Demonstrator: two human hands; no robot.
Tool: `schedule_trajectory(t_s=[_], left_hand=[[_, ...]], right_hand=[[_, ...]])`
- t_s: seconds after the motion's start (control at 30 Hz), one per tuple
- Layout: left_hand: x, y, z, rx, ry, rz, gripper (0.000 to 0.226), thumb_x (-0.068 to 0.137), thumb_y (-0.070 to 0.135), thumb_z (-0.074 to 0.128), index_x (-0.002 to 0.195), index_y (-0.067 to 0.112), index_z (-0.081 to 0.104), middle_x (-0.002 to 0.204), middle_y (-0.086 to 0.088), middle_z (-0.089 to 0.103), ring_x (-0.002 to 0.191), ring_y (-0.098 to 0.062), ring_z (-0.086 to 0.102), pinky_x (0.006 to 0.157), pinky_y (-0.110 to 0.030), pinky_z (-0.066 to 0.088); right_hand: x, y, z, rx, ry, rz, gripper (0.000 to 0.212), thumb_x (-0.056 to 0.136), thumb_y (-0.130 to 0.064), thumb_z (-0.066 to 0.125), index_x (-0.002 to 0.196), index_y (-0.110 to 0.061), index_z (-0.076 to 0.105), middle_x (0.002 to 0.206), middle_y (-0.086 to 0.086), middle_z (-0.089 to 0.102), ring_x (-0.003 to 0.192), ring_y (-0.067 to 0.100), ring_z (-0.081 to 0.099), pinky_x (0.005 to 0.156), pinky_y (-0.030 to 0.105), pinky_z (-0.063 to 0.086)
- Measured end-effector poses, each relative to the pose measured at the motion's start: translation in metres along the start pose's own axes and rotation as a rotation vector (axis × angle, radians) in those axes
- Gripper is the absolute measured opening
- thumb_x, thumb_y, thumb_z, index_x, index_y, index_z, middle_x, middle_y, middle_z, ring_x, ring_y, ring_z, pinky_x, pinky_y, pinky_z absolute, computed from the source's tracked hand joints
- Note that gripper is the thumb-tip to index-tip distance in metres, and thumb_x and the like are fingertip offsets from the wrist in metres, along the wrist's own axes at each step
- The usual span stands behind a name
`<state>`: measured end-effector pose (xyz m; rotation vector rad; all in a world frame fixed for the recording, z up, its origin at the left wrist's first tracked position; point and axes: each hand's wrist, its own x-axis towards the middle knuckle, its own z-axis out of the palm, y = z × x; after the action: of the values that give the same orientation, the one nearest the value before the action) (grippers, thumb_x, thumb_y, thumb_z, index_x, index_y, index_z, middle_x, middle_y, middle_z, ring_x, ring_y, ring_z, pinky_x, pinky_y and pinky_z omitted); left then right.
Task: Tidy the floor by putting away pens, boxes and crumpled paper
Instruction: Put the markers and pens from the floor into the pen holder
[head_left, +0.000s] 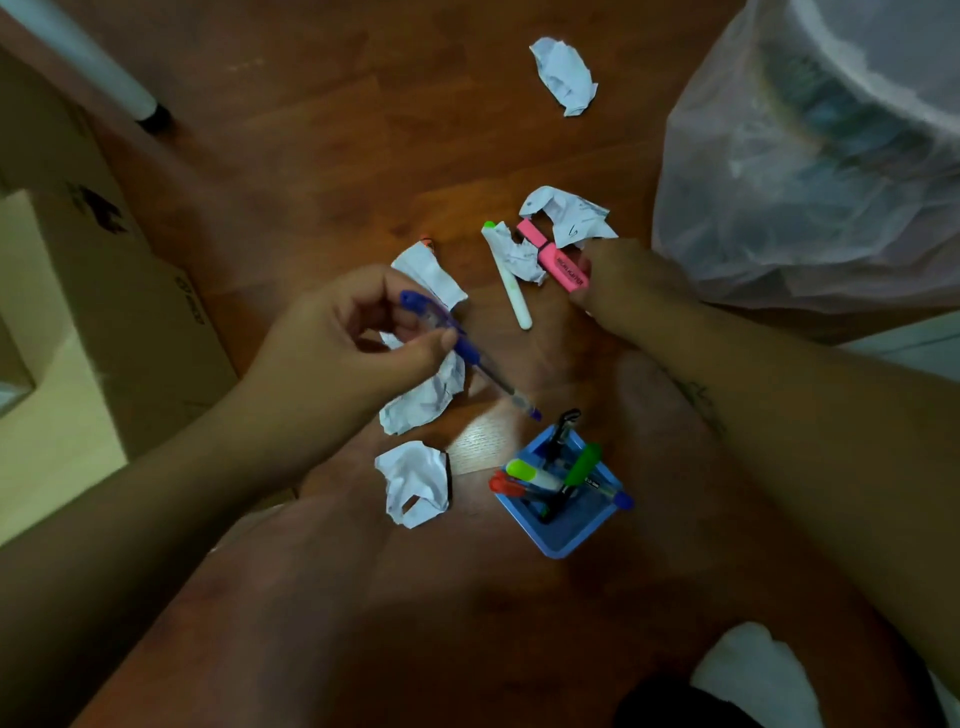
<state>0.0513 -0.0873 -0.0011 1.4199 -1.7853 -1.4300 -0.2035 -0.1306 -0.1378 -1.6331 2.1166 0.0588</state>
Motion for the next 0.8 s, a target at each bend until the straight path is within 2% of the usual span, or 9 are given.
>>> schedule_trajectory(t_s=[0.1, 0.17, 0.3, 0.4, 0.5, 0.6, 0.63, 0.73, 0.8], left_hand=[[-0.015, 0.001, 0.000, -0.053, -0.110, -0.070, 0.014, 0.075, 0.020, 0.077, 0.085, 0.013, 0.071, 0.088, -0.009, 0.074, 0.085, -0.031, 0.070, 0.077, -0.042, 0.057], [-0.020, -0.001, 0.007, -0.060, -0.175, -0.084, 0.013, 0.075, 0.018, 0.078, 0.085, 0.012, 0.073, 0.087, -0.008, 0.074, 0.084, -0.030, 0.071, 0.076, -0.042, 0.057], [-0.023, -0.006, 0.024, 0.057, -0.300, -0.087, 0.016, 0.073, 0.027, 0.079, 0.087, 0.021, 0.075, 0.084, -0.002, 0.074, 0.064, -0.019, 0.068, 0.057, -0.028, 0.056], [-0.022, -0.004, 0.036, 0.166, -0.373, -0.066, 0.021, 0.073, 0.029, 0.081, 0.093, 0.025, 0.075, 0.086, 0.015, 0.075, 0.074, -0.008, 0.071, 0.059, -0.016, 0.051], [-0.014, -0.002, 0.042, 0.205, -0.300, -0.024, 0.013, 0.079, 0.027, 0.079, 0.090, 0.026, 0.074, 0.083, 0.018, 0.073, 0.079, 0.004, 0.067, 0.064, -0.006, 0.046], [0.006, -0.011, 0.042, 0.309, -0.111, 0.036, 0.004, 0.087, 0.026, 0.072, 0.087, 0.022, 0.072, 0.074, 0.012, 0.070, 0.074, 0.003, 0.063, 0.062, -0.008, 0.047], [0.016, -0.017, 0.040, 0.347, -0.065, 0.048, 0.004, 0.090, 0.024, 0.070, 0.088, 0.021, 0.071, 0.076, 0.013, 0.069, 0.072, 0.003, 0.062, 0.061, -0.007, 0.046], [0.049, -0.039, 0.037, 0.484, 0.055, 0.017, 0.004, 0.093, 0.020, 0.066, 0.091, 0.017, 0.068, 0.080, 0.009, 0.065, 0.064, -0.002, 0.059, 0.055, -0.005, 0.041], [0.071, -0.056, 0.034, 0.591, 0.123, -0.025, 0.006, 0.092, 0.020, 0.065, 0.092, 0.015, 0.067, 0.086, 0.002, 0.066, 0.066, -0.007, 0.055, 0.058, -0.013, 0.039]], right_hand=[[0.000, 0.003, -0.002, 0.017, -0.020, 0.030, 0.039, 0.087, -0.032, 0.067, 0.122, -0.015, 0.058, 0.120, 0.013, 0.061, 0.106, 0.033, 0.061, 0.076, 0.035, 0.045], [0.001, 0.004, -0.001, 0.029, -0.083, 0.066, 0.039, 0.083, -0.032, 0.072, 0.114, -0.011, 0.062, 0.113, 0.014, 0.063, 0.100, 0.032, 0.062, 0.071, 0.034, 0.044], [-0.009, 0.010, -0.007, 0.159, -0.084, 0.124, 0.033, 0.085, -0.033, 0.071, 0.105, -0.007, 0.064, 0.101, 0.013, 0.064, 0.093, 0.030, 0.062, 0.071, 0.035, 0.045], [-0.026, 0.019, -0.017, 0.378, -0.044, 0.146, 0.024, 0.090, -0.030, 0.067, 0.101, -0.009, 0.064, 0.098, 0.012, 0.064, 0.085, 0.026, 0.062, 0.077, 0.040, 0.053], [-0.045, 0.028, -0.034, 0.719, -0.022, 0.209, 0.018, 0.090, -0.026, 0.067, 0.099, -0.011, 0.066, 0.093, 0.008, 0.066, 0.072, 0.016, 0.059, 0.059, 0.029, 0.052], [-0.060, 0.035, -0.053, 0.917, -0.042, 0.218, 0.010, 0.091, -0.026, 0.066, 0.096, -0.018, 0.067, 0.082, -0.001, 0.063, 0.065, 0.005, 0.051, 0.047, 0.012, 0.039], [-0.065, 0.036, -0.059, 0.954, -0.047, 0.215, 0.007, 0.091, -0.028, 0.066, 0.092, -0.022, 0.066, 0.079, -0.005, 0.061, 0.065, 0.004, 0.048, 0.047, 0.012, 0.037], [-0.082, 0.041, -0.072, 1.068, -0.070, 0.168, 0.007, 0.091, -0.032, 0.065, 0.085, -0.028, 0.064, 0.087, -0.010, 0.067, 0.075, 0.005, 0.054, 0.063, 0.023, 0.036], [-0.096, 0.045, -0.080, 1.134, -0.129, 0.073, 0.004, 0.088, -0.029, 0.066, 0.084, -0.029, 0.065, 0.082, -0.009, 0.073, 0.075, 0.008, 0.060, 0.064, 0.026, 0.037]])
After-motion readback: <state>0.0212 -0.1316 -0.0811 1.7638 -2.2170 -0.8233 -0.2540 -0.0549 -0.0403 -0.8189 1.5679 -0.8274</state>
